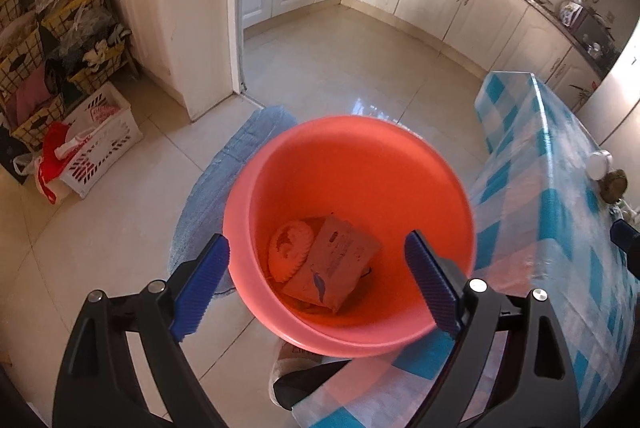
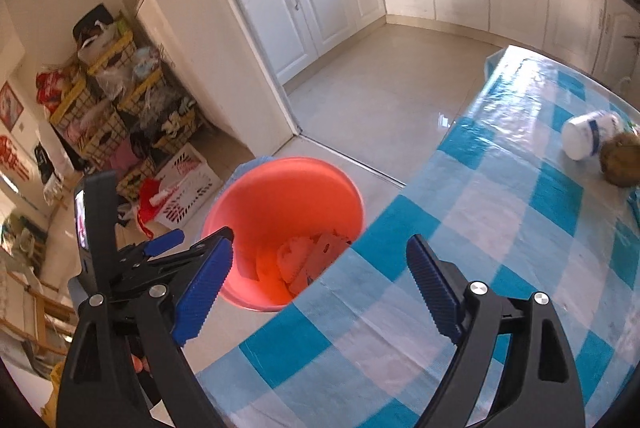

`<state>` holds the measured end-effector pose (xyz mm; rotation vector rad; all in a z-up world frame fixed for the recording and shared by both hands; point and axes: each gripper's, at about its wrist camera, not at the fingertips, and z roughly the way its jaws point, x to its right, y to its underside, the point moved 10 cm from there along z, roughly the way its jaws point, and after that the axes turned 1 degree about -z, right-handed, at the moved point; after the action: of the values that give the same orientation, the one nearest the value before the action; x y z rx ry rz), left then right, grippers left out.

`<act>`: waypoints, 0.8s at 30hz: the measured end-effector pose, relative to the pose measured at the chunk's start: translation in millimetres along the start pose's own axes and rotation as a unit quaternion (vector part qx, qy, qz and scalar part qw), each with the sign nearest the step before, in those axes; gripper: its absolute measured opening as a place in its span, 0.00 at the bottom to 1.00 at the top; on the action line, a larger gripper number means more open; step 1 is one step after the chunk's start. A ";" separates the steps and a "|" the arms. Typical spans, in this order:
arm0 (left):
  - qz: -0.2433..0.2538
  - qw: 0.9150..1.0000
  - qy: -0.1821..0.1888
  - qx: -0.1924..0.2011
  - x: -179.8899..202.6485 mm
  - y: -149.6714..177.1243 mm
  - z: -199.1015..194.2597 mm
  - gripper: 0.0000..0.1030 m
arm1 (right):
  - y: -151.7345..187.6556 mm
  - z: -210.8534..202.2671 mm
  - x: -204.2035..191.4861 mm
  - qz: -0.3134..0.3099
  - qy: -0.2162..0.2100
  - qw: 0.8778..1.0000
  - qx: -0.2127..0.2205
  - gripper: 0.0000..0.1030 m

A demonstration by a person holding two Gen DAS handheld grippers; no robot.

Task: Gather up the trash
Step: 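Move both open tools back toward the table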

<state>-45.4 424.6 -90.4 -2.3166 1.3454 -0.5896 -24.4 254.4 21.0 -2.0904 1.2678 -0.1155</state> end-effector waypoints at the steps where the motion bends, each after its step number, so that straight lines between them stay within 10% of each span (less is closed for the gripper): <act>1: 0.004 1.000 0.002 0.003 3.2 -0.3 -4.2 0.87 | -0.3 -3.4 3.5 0.005 -0.001 1.000 0.003 0.86; 24: 0.117 0.989 0.076 0.052 132.7 0.7 -77.1 0.87 | 19.5 -120.4 161.0 0.123 0.055 0.987 0.081 0.86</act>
<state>-27.9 298.0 -5.5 -2.0289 1.5889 -0.7527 -3.6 57.3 59.7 -1.7949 1.5205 -0.2198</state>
